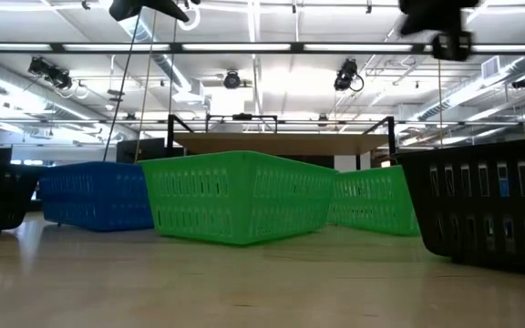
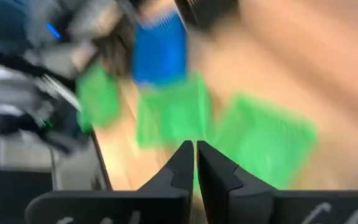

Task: Stack baskets on shelf by color
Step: Put the top right blue basket on the shelf

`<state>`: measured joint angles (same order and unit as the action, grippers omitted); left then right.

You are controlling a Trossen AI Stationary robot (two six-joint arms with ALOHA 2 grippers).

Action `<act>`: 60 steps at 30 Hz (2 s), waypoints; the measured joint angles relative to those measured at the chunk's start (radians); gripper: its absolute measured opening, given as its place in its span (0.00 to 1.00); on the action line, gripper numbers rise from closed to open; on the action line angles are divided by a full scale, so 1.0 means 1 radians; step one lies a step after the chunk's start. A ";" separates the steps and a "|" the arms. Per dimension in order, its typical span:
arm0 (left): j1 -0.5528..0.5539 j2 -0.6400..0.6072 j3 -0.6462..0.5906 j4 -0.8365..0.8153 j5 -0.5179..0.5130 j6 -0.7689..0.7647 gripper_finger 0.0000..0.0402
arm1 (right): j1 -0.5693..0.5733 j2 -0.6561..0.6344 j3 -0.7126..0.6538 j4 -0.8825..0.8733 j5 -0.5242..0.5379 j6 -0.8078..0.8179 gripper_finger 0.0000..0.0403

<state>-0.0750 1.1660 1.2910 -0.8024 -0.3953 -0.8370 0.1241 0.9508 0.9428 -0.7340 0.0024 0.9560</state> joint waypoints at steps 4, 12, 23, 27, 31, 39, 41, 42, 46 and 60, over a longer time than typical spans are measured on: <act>0.000 0.000 0.000 -0.004 0.001 0.033 0.40 | 0.044 0.000 0.000 -0.215 -0.022 0.114 0.18; 0.000 0.000 0.000 -0.004 0.000 0.065 0.40 | 0.095 0.000 0.000 -0.420 0.023 0.236 0.42; 0.000 0.000 0.000 -0.005 0.000 0.032 0.40 | 0.210 0.035 -0.116 -0.421 0.013 0.344 0.51; -0.001 0.000 0.000 -0.008 0.018 0.103 0.40 | 0.285 0.035 -0.128 -0.477 -0.086 0.087 0.51; -0.002 0.000 0.000 -0.056 0.038 0.162 0.40 | 0.367 0.029 -0.128 -0.535 -0.092 -0.115 0.51; -0.001 0.000 0.000 -0.182 -0.045 0.068 0.40 | 0.423 0.030 -0.128 -0.542 0.164 -0.282 0.51; -0.001 0.000 0.000 -0.215 -0.059 0.025 0.40 | 0.423 0.029 -0.140 -0.503 0.188 -0.329 0.51; -0.001 0.000 0.000 -0.226 -0.065 0.005 0.40 | 0.423 0.029 -0.154 -0.484 0.185 -0.354 0.51; -0.001 0.000 0.000 -0.246 -0.068 -0.046 0.40 | 0.423 0.030 -0.249 -0.410 0.132 -0.402 0.51; -0.001 0.000 0.000 -0.257 -0.042 -0.075 0.40 | 0.415 0.038 -0.410 -0.195 0.162 -0.289 0.51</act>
<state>-0.0757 1.1660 1.2908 -1.0595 -0.4375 -0.9115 0.5393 0.9889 0.5332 -0.9291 0.1643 0.6665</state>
